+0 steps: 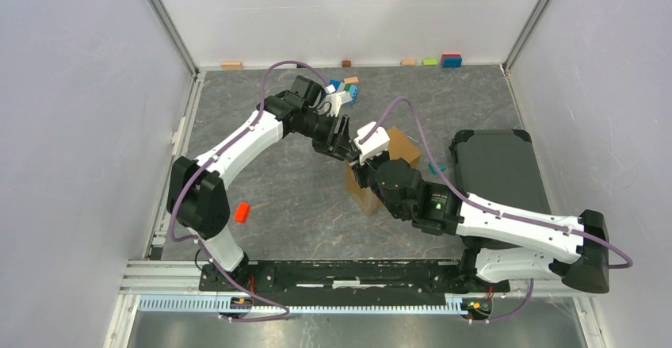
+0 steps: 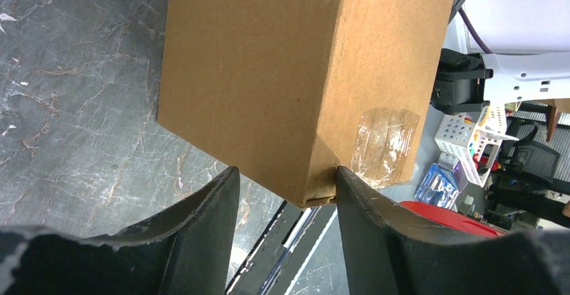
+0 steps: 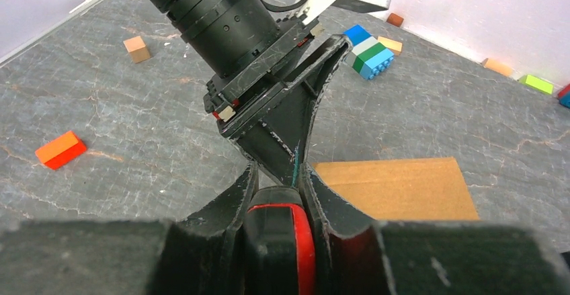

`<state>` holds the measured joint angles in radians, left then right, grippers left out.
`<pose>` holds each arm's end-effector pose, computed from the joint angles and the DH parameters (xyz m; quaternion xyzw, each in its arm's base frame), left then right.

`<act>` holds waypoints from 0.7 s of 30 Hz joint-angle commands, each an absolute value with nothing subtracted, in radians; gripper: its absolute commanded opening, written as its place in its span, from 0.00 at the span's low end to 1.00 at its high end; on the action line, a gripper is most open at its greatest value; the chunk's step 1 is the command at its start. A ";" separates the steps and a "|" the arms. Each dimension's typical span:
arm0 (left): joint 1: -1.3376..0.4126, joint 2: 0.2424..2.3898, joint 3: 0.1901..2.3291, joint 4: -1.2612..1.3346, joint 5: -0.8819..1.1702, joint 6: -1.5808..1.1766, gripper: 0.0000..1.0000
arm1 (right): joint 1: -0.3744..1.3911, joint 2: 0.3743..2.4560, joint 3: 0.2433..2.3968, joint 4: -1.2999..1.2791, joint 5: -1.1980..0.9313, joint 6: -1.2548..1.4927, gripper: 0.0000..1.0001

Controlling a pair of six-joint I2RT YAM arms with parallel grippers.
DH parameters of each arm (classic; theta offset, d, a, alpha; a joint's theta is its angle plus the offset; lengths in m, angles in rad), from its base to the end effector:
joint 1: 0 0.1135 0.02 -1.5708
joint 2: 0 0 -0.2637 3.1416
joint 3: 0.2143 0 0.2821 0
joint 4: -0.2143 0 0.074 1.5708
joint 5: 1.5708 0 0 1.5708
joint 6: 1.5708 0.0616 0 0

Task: Unpack the express box
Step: Cut the express box at the center of the board.

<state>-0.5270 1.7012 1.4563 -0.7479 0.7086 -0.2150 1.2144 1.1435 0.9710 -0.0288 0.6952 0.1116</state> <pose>0.3275 -0.2370 0.2652 0.2374 0.8727 -0.4068 0.1285 0.1456 0.2781 0.3410 -0.1980 0.7332 0.1580 0.6311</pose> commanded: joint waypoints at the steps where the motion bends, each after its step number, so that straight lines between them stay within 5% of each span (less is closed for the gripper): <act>1: -0.524 1.730 1.439 -0.738 0.601 -0.186 0.60 | 1.212 1.111 1.042 -0.051 0.638 0.068 0.00; 21: -0.519 1.755 1.438 -0.738 0.592 -0.175 0.59 | 1.183 1.076 0.994 -0.201 0.512 0.092 0.00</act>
<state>-0.5278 1.7084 1.4555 -0.7490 0.7128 -0.2150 1.1851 1.1091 0.9863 -0.1303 0.5449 0.0654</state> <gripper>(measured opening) 0.592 0.287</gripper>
